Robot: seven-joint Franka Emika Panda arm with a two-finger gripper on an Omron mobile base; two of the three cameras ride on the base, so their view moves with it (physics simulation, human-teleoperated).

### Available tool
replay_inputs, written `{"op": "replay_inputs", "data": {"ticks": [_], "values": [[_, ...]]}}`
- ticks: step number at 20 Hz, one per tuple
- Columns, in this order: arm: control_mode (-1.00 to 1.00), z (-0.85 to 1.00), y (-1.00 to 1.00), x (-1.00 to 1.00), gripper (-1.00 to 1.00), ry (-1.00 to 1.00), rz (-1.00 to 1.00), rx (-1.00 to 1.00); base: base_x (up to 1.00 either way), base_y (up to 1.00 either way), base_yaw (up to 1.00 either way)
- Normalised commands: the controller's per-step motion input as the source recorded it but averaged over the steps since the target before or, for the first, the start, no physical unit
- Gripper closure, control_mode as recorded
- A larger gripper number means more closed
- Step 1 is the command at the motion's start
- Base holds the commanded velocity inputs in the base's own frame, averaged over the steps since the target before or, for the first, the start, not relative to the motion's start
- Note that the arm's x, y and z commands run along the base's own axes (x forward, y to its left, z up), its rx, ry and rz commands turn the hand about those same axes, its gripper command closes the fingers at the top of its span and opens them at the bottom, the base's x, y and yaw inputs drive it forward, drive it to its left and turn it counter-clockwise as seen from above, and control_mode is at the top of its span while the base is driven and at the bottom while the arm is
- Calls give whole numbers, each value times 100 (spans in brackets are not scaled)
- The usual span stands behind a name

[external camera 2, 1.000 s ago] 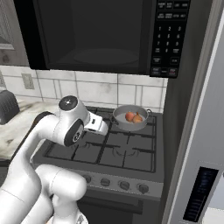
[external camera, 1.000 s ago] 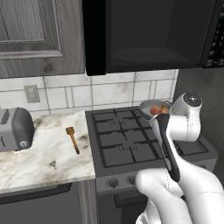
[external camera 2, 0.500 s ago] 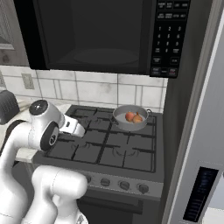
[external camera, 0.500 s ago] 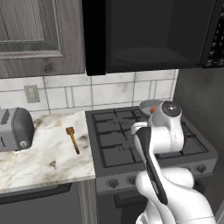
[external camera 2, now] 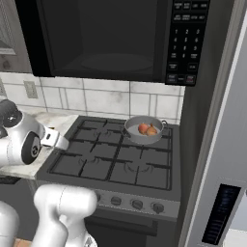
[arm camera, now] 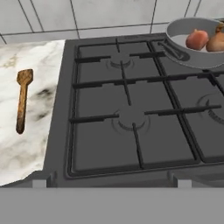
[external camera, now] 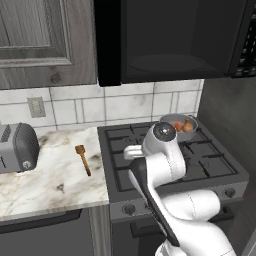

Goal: Put the onion and onion in the pot. Retrieve the spatula and lightly stir the vegetables in the pot.

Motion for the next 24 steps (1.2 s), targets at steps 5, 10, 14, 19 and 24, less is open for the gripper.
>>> {"op": "replay_inputs", "data": {"ticks": [5,10,14,19,24], "values": [[-100,0,70,0,-100,0,0,0,0,0,0],[-100,1,56,3,-100,4,7,4,0,0,0],[-100,2,33,14,-100,16,24,11,0,0,0],[-100,0,38,32,-100,16,28,8,0,0,0],[-100,-10,45,26,-100,2,26,0,0,0,0]]}}
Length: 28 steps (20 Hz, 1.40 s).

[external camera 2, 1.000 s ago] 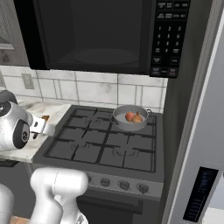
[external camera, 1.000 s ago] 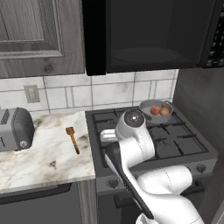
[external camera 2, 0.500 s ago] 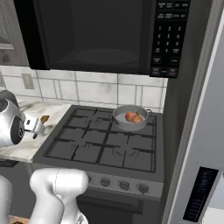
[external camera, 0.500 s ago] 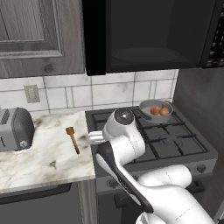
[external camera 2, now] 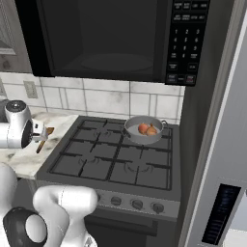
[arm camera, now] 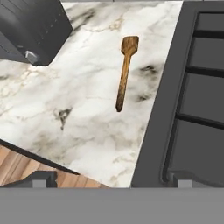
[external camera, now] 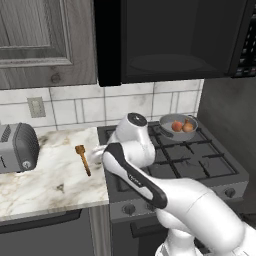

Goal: Put the onion and onion in the pot. Retrieve the spatula and lightly stir the vegetables in the pot.

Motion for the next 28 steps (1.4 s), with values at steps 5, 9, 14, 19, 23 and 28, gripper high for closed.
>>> {"op": "replay_inputs", "data": {"ticks": [5,9,14,19,23,28], "values": [[-100,-17,38,36,-100,10,3,-1,0,0,0],[-100,-23,28,24,-100,8,0,-8,0,0,0],[-100,-28,15,37,-100,6,0,-11,0,0,0],[-100,-36,1,28,-100,5,0,-6,0,0,0],[-100,-32,0,26,-100,3,0,-3,0,0,0],[-100,-35,10,13,-100,3,0,0,0,0,0]]}}
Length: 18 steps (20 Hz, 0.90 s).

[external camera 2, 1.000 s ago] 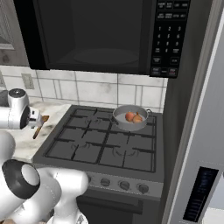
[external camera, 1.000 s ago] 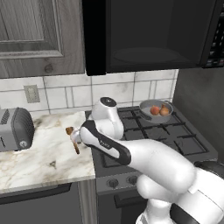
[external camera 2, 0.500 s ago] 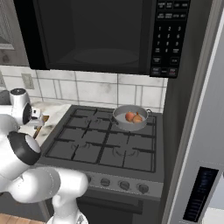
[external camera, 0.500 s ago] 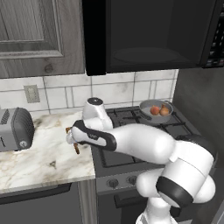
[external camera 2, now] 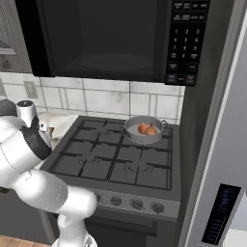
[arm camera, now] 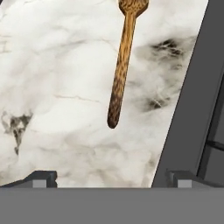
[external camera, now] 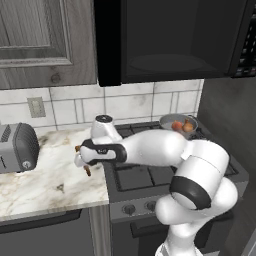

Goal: Put the onion and onion in the pot. Retrieve the spatula and lightly stir the vegetables in the pot.

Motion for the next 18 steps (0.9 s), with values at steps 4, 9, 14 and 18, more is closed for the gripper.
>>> {"op": "replay_inputs", "data": {"ticks": [4,9,14,18], "values": [[-100,-26,19,21,-100,7,0,0,0,0,0],[-100,-19,9,27,-100,6,0,-4,0,0,0],[-100,-11,1,32,-100,12,0,-6,0,0,0],[-100,-14,9,28,-100,11,0,-5,0,0,0]]}}
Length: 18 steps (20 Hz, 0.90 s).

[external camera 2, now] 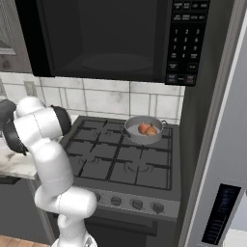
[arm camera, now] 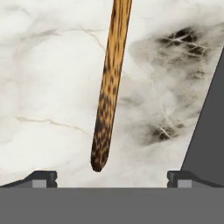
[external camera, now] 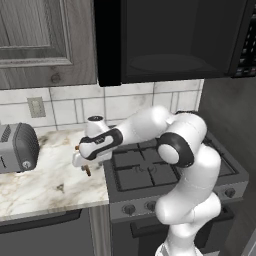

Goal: Put the onion and onion in the pot. Retrieve the spatula and lightly stir the vegetables in the pot.

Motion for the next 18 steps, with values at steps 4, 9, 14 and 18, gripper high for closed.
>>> {"op": "replay_inputs", "data": {"ticks": [4,9,14,18], "values": [[-100,-19,16,22,-100,14,0,0,0,0,0],[-100,-21,20,12,-100,13,0,-2,0,0,0],[-100,-19,8,2,-100,7,0,-6,0,0,0],[-100,-15,1,0,-100,1,-2,-9,0,0,0]]}}
